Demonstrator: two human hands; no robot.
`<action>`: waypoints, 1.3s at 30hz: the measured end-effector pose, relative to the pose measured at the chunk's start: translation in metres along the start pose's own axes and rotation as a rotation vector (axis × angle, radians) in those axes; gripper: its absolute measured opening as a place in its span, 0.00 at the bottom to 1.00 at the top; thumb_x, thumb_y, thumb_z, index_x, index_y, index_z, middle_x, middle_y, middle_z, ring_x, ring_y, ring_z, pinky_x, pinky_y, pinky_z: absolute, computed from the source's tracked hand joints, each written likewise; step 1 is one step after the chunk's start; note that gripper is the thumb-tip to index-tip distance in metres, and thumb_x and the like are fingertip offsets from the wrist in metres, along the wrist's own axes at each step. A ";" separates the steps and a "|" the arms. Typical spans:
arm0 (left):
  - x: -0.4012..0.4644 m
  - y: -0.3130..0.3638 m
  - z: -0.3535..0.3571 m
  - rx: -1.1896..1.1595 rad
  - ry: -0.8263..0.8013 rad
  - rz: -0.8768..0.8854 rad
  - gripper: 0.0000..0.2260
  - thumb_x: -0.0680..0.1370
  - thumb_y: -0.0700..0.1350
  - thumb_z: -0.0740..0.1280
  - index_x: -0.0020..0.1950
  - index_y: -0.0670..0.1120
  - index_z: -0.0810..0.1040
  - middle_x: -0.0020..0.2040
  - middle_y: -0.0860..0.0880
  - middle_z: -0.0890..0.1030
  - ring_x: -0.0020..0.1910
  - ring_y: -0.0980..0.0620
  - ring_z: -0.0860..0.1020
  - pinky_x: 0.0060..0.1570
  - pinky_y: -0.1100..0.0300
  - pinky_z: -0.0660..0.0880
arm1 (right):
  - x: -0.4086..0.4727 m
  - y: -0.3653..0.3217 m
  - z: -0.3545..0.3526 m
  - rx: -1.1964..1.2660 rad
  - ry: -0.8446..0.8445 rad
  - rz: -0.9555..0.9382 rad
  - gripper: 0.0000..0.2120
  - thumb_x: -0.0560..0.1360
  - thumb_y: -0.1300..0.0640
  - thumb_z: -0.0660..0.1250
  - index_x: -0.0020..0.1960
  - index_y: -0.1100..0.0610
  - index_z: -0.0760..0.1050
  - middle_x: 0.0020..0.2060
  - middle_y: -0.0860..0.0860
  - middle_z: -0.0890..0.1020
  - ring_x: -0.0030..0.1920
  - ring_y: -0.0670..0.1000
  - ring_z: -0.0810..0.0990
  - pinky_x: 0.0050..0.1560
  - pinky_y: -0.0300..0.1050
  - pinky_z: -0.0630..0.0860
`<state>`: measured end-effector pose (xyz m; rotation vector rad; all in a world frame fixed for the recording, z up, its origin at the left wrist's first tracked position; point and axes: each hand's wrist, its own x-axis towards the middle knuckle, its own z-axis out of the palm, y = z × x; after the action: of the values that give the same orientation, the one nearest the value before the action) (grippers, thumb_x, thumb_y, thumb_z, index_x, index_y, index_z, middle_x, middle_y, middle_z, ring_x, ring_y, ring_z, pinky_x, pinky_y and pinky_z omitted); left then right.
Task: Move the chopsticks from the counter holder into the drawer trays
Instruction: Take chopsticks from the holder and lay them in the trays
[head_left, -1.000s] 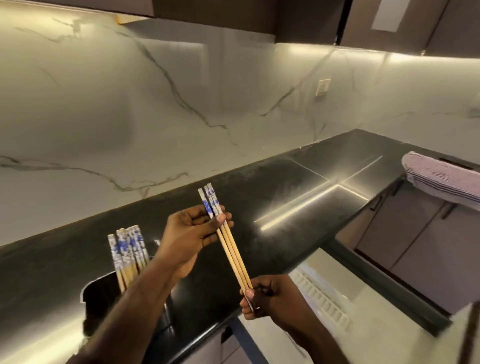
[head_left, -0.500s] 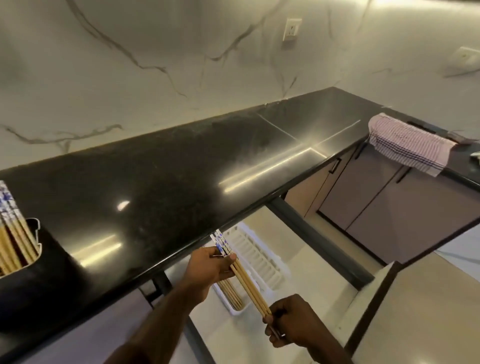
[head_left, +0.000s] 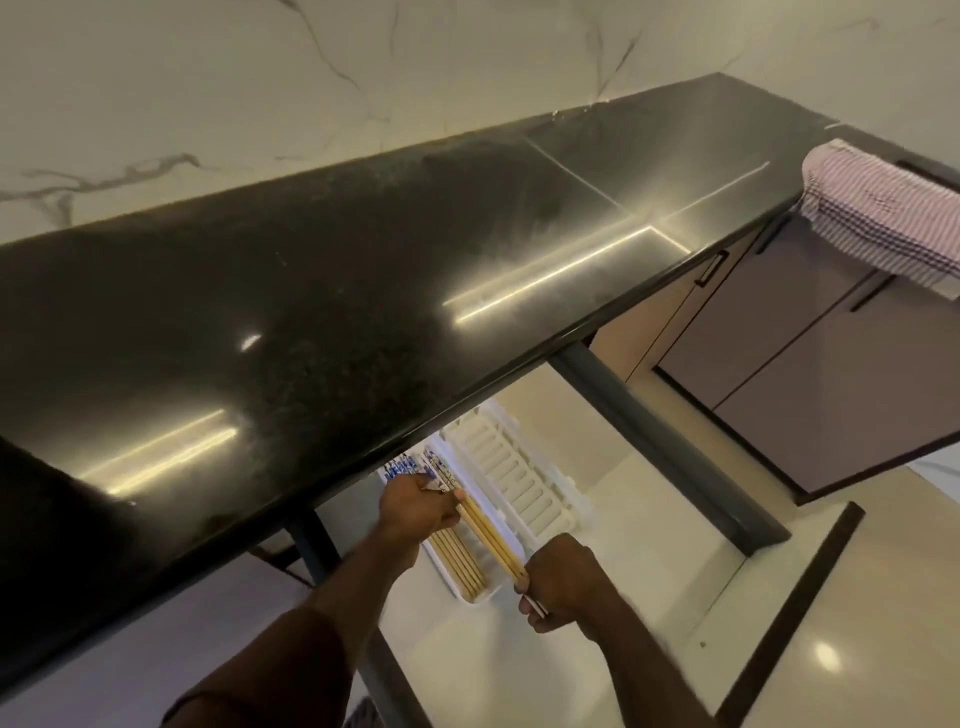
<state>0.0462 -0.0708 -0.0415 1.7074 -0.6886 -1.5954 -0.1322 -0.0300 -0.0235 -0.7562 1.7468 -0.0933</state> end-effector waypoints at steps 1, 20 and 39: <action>0.008 -0.002 -0.001 0.027 0.018 -0.005 0.14 0.73 0.34 0.72 0.57 0.31 0.76 0.53 0.33 0.81 0.51 0.37 0.82 0.54 0.43 0.79 | 0.008 -0.006 0.004 -0.008 0.019 -0.001 0.09 0.76 0.65 0.64 0.41 0.67 0.79 0.32 0.60 0.79 0.31 0.58 0.79 0.35 0.48 0.79; 0.066 -0.017 0.018 1.190 -0.198 0.132 0.17 0.82 0.42 0.57 0.69 0.37 0.68 0.67 0.38 0.74 0.66 0.40 0.73 0.63 0.52 0.69 | 0.061 -0.034 0.060 -0.585 0.278 -0.126 0.15 0.72 0.56 0.69 0.57 0.57 0.74 0.51 0.54 0.81 0.50 0.57 0.83 0.50 0.49 0.82; 0.081 -0.025 0.020 1.722 -0.204 0.112 0.35 0.77 0.38 0.63 0.78 0.38 0.45 0.79 0.37 0.44 0.78 0.40 0.42 0.75 0.44 0.40 | 0.060 -0.014 0.083 -0.682 0.400 -0.270 0.24 0.76 0.46 0.67 0.68 0.52 0.69 0.60 0.50 0.80 0.58 0.50 0.80 0.60 0.44 0.75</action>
<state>0.0331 -0.1201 -0.1119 2.3643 -2.6758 -0.9100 -0.0592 -0.0468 -0.0951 -1.5550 2.0624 0.1947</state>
